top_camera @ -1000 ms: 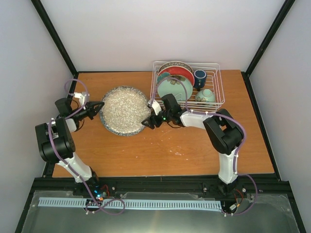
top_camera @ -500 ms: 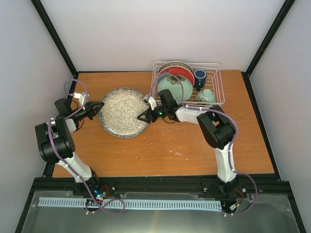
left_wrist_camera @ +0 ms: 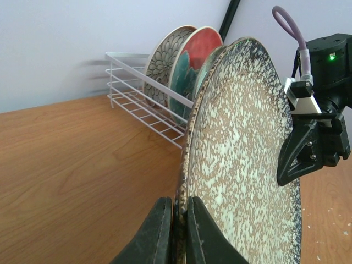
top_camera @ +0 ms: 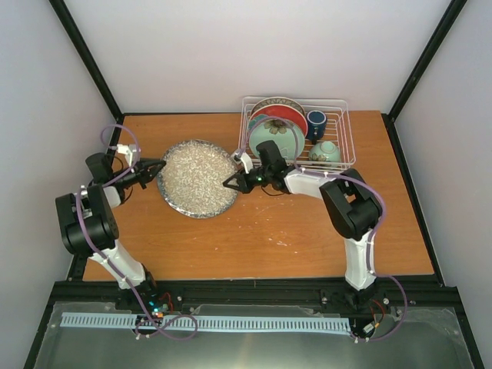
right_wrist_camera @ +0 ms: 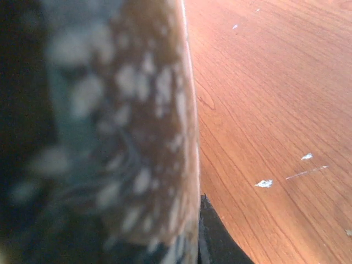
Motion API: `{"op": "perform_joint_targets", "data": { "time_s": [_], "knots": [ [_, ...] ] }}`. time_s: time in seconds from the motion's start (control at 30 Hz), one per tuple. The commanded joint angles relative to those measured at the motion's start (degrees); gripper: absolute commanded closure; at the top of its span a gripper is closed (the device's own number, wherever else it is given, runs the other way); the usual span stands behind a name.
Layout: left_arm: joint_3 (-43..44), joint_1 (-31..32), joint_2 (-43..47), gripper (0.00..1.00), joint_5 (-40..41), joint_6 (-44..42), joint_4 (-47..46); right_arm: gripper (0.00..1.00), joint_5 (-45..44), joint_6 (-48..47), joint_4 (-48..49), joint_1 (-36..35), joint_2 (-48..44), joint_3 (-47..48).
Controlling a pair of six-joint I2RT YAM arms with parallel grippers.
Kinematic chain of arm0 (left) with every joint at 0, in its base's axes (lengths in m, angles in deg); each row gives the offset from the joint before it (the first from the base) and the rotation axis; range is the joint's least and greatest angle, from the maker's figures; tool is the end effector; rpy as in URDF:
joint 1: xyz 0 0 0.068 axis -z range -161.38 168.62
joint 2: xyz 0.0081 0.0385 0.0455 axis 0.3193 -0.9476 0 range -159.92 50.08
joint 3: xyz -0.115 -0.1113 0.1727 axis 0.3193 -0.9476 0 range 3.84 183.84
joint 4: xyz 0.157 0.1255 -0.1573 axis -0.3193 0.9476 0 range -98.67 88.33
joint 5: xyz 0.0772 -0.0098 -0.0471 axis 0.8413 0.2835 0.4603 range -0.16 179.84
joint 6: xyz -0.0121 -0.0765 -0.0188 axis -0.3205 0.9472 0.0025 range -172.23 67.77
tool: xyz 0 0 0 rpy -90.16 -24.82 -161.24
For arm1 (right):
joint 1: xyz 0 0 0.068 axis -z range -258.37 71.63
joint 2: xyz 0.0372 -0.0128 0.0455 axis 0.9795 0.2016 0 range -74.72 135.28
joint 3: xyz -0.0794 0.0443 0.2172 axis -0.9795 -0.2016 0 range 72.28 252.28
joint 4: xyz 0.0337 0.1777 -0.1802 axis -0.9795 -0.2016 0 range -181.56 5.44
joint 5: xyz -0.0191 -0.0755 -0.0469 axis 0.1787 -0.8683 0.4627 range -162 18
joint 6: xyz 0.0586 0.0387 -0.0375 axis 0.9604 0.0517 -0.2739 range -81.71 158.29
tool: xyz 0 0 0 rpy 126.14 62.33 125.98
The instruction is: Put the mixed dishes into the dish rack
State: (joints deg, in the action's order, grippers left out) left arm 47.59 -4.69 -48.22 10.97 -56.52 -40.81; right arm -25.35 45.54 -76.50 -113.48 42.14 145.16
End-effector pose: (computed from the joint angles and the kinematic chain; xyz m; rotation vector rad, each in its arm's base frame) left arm 0.3208 0.0649 0.1437 0.5754 1.6414 -0.9736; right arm 0.3256 0.2898 0.1210 -1.0058 2.0309 1.2982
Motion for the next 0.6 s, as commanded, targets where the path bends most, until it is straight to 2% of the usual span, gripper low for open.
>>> {"op": "perform_joint_targets", "data": {
  "time_s": [0.0,0.1,0.33,0.57],
  "knots": [
    [3.8,1.9,-0.3,0.98,-0.4,3.1,0.1,0.97,1.2,-5.6,6.4,-3.4,-8.8,-0.4],
    [4.3,1.9,-0.5,0.87,0.3,3.7,0.5,0.97,-0.1,-5.4,7.2,-3.4,-11.9,-1.7],
    [5.8,1.9,-1.1,0.69,1.2,5.9,0.3,0.97,-4.0,-6.3,7.0,-3.3,-18.1,-3.4],
    [7.0,1.9,-0.3,0.6,2.6,6.7,1.1,0.97,-8.9,-7.4,6.5,-3.2,-22.0,-4.3]
  ]
}}
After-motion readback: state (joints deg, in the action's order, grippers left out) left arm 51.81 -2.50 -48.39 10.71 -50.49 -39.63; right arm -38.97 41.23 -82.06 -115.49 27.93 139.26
